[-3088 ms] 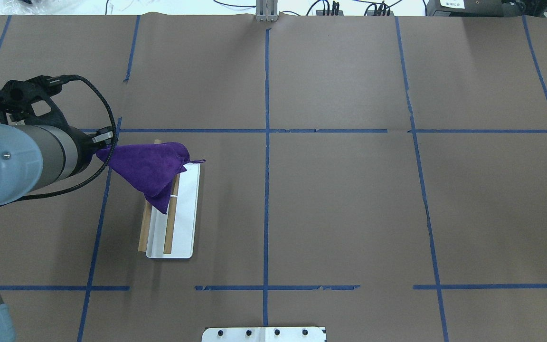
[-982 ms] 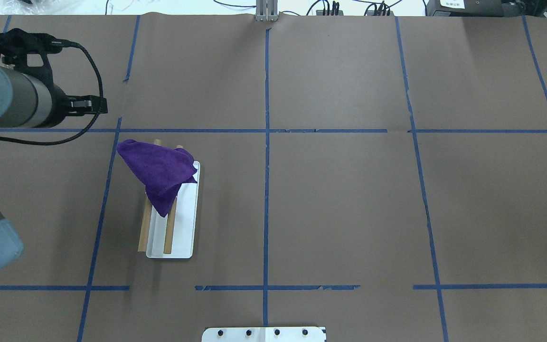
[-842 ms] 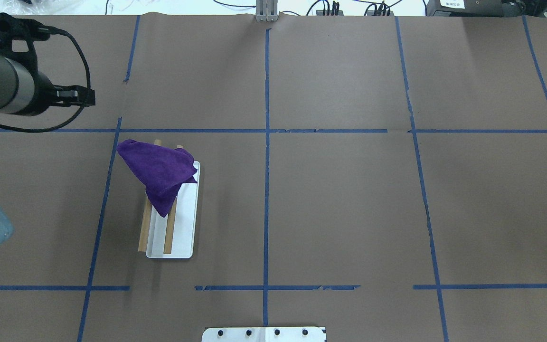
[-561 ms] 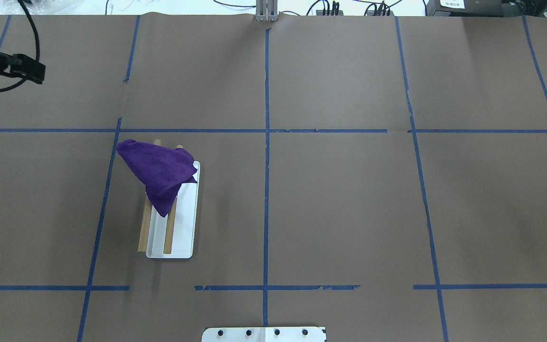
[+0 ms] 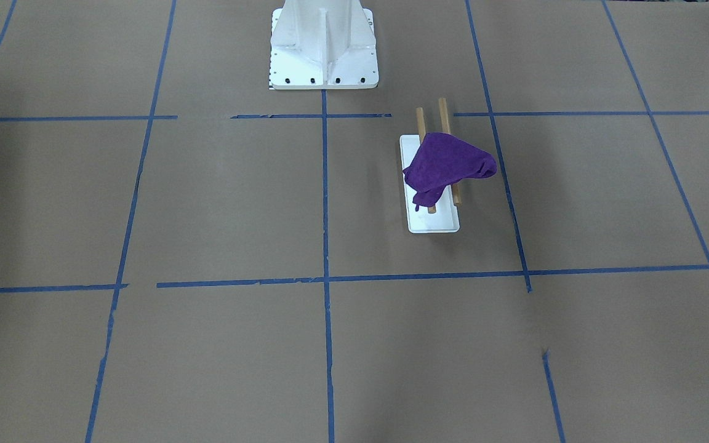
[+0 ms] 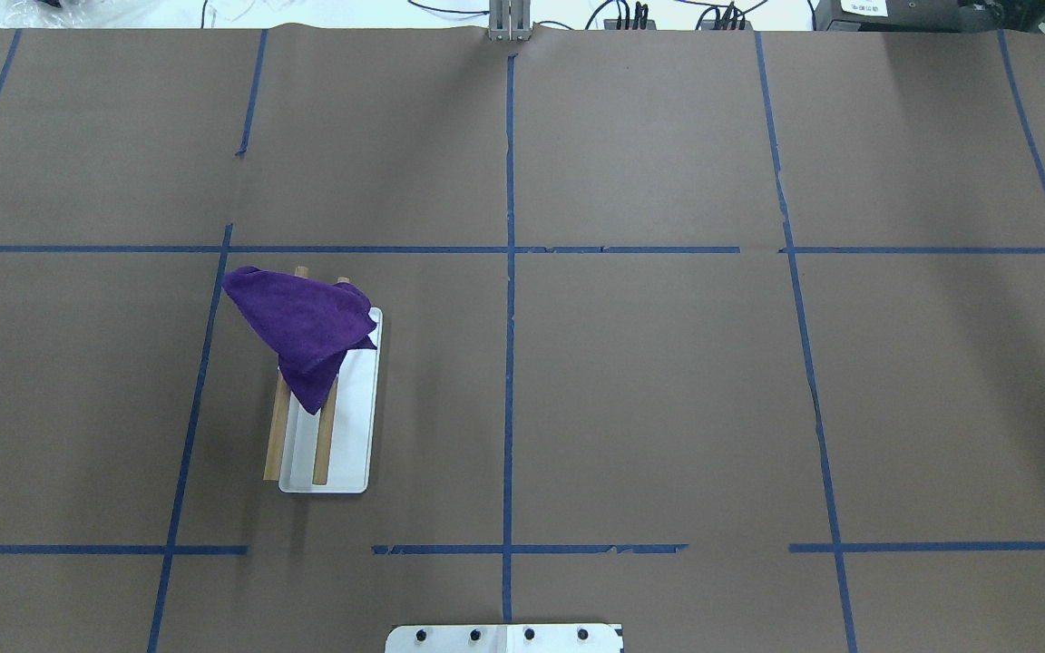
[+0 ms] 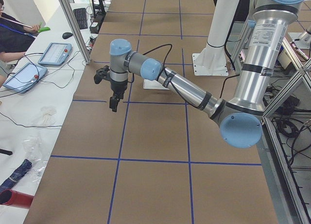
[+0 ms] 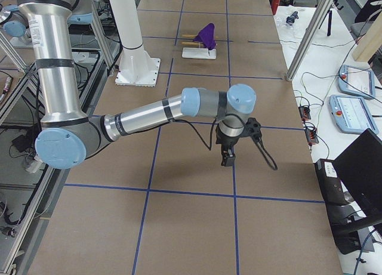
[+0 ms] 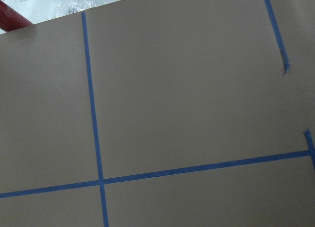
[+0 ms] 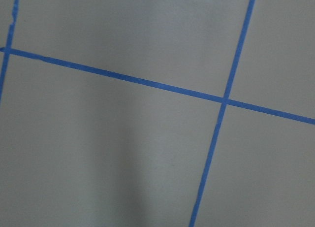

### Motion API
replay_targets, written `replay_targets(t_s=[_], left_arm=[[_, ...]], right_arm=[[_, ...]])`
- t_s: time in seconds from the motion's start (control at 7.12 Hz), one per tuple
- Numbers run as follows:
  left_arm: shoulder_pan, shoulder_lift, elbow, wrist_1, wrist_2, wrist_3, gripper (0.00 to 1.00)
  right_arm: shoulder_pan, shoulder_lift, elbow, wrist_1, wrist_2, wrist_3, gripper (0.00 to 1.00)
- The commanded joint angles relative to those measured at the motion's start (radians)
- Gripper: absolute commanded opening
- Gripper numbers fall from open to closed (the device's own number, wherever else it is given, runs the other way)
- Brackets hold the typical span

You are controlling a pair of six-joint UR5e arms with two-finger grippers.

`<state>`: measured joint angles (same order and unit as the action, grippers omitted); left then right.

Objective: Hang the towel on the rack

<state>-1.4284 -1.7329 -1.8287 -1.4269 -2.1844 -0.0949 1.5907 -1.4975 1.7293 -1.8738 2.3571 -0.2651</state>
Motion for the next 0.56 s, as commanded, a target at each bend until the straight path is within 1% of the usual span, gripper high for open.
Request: replay_targets(t_s=[0.0, 0.14, 0.28, 0.42], left_arm=[[-0.046, 0.075, 0.066, -0.009, -0.032, 0.080, 1.00], [-0.049, 0.101, 0.084, -0.009, -0.076, 0.081, 1.00], [-0.069, 0.114, 0.091, -0.009, -0.139, 0.081, 1.00], [-0.102, 0.119, 0.101, -0.009, -0.140, 0.083, 1.00]], right_arm=[[0.052, -0.070, -0.114, 0.197, 0.013, -0.011, 1.00], [0.052, -0.090, -0.113, 0.209, 0.013, 0.038, 1.00], [0.052, -0.080, -0.116, 0.219, 0.013, 0.112, 1.00], [0.052, -0.081, -0.117, 0.234, 0.017, 0.139, 1.00]])
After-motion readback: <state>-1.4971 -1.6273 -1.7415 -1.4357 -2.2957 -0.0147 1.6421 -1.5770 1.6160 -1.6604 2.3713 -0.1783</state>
